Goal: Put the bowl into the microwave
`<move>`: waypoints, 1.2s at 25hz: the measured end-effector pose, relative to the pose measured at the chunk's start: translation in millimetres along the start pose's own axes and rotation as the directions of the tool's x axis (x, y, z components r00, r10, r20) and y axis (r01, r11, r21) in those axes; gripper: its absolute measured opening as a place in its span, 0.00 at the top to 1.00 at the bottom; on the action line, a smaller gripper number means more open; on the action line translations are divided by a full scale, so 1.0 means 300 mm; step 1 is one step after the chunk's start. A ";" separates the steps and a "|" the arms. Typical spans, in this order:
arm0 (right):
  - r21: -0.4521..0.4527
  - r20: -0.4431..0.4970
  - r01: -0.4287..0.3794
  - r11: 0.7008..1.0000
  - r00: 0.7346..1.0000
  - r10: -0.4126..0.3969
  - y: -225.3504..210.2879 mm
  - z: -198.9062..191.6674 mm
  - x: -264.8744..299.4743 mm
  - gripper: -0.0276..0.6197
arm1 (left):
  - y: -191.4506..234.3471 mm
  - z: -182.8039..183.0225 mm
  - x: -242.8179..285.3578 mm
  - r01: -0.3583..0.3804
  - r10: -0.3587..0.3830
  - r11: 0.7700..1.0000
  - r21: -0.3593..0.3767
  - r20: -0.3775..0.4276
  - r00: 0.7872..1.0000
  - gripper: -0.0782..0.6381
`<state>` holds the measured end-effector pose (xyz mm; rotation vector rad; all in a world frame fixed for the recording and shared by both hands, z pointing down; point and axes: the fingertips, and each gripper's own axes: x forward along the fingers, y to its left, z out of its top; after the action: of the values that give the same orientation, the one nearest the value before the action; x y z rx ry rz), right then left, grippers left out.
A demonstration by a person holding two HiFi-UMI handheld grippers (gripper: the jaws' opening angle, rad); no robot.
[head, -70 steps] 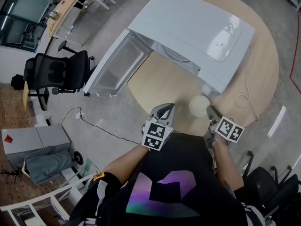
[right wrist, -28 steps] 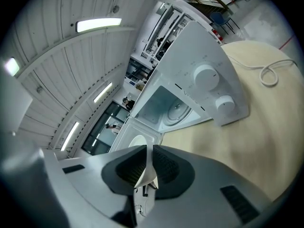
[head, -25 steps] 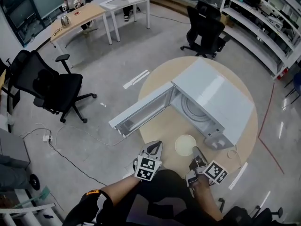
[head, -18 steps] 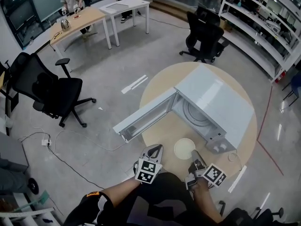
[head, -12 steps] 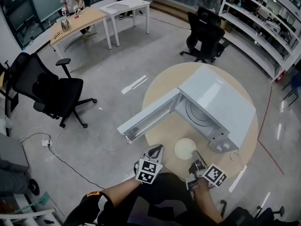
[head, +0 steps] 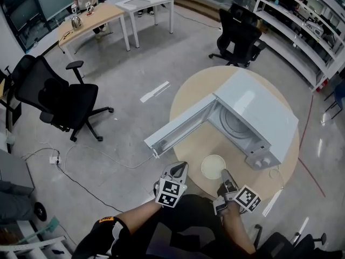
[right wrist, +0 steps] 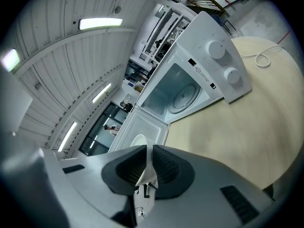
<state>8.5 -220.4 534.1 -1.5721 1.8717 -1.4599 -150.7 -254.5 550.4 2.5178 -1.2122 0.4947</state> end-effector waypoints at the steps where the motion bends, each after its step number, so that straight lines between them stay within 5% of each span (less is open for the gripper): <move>1: -0.003 -0.001 -0.001 1.000 1.000 0.001 0.005 -0.006 0.003 0.87 | 0.007 -0.002 -0.006 -0.001 0.001 1.000 0.001 0.001 1.000 0.83; 30: 0.004 0.012 -0.012 1.000 1.000 0.012 0.075 -0.095 0.027 0.88 | 0.092 -0.050 -0.120 -0.004 0.004 1.000 -0.020 0.026 1.000 0.83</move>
<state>-28.3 -215.6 531.2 -1.5618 1.8671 -1.4453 -196.2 -239.9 551.6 2.5126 -1.2255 0.4501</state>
